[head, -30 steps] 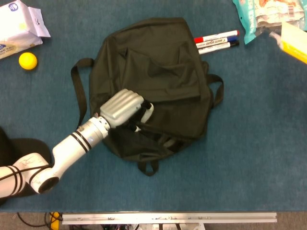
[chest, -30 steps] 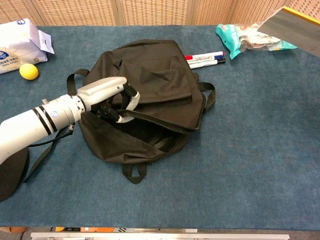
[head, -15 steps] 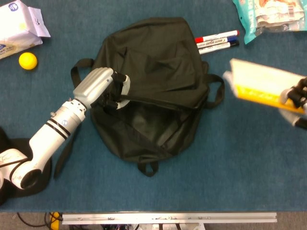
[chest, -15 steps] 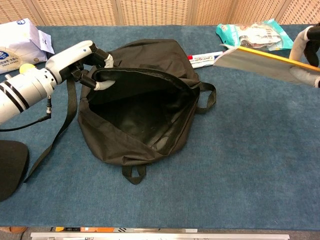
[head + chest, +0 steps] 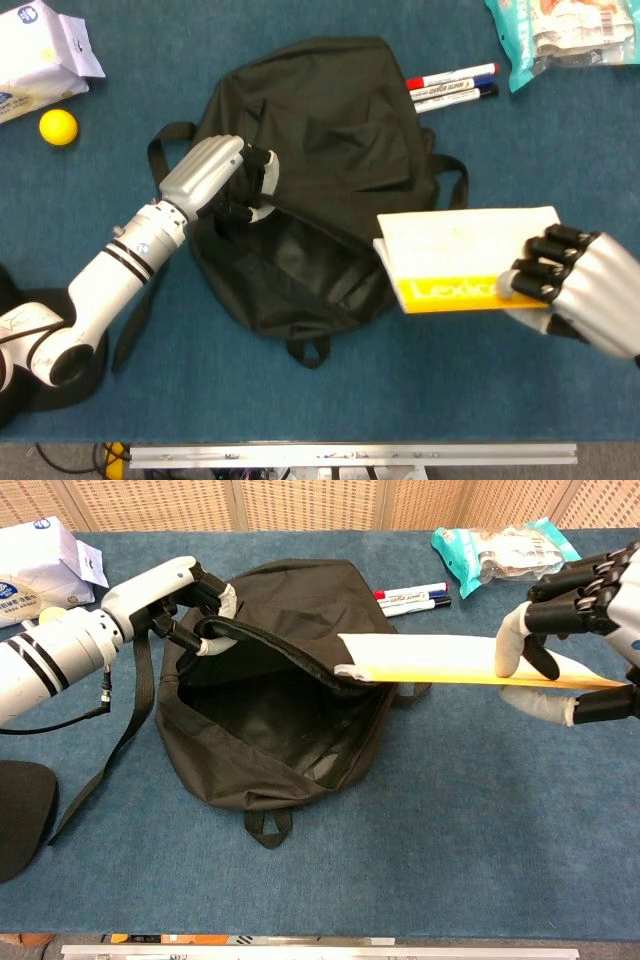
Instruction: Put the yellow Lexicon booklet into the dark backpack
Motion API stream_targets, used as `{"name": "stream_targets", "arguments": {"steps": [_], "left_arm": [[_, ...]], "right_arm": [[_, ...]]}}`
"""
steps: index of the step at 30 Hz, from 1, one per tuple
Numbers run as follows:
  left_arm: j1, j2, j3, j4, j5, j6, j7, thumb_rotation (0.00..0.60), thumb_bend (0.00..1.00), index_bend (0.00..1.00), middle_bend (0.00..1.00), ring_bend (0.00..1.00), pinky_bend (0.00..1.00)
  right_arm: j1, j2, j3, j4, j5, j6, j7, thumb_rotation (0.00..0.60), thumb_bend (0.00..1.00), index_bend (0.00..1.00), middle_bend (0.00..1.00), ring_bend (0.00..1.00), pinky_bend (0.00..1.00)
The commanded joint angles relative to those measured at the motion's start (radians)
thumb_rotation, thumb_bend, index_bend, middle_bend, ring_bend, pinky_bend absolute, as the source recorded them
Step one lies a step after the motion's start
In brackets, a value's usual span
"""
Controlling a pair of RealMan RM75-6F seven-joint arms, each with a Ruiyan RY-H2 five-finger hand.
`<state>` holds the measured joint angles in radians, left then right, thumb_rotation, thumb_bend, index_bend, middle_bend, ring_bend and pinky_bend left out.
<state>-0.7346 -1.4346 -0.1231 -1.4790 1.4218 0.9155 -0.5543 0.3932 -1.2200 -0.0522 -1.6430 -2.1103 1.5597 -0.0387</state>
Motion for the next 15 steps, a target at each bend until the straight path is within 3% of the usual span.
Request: {"name": "stream_targets", "arguments": {"steps": [1,15], "left_arm": [[-0.007,0.000,-0.008,-0.005,-0.011,-0.009,0.011,0.600,0.35,0.69,0.70,0.61,0.49],[-0.036,0.007,-0.061,-0.026,-0.077,-0.040,0.061,0.600,0.34,0.68,0.70,0.61,0.49]], "right_arm": [[0.025,-0.019,0.002,-0.014,-0.017,-0.031,-0.002,0.600,0.28,0.85,0.80,0.61,0.64],[0.081,-0.080,0.009,-0.051,-0.059,-0.076,-0.011,0.600,0.28,0.85,0.80,0.61,0.65]]}}
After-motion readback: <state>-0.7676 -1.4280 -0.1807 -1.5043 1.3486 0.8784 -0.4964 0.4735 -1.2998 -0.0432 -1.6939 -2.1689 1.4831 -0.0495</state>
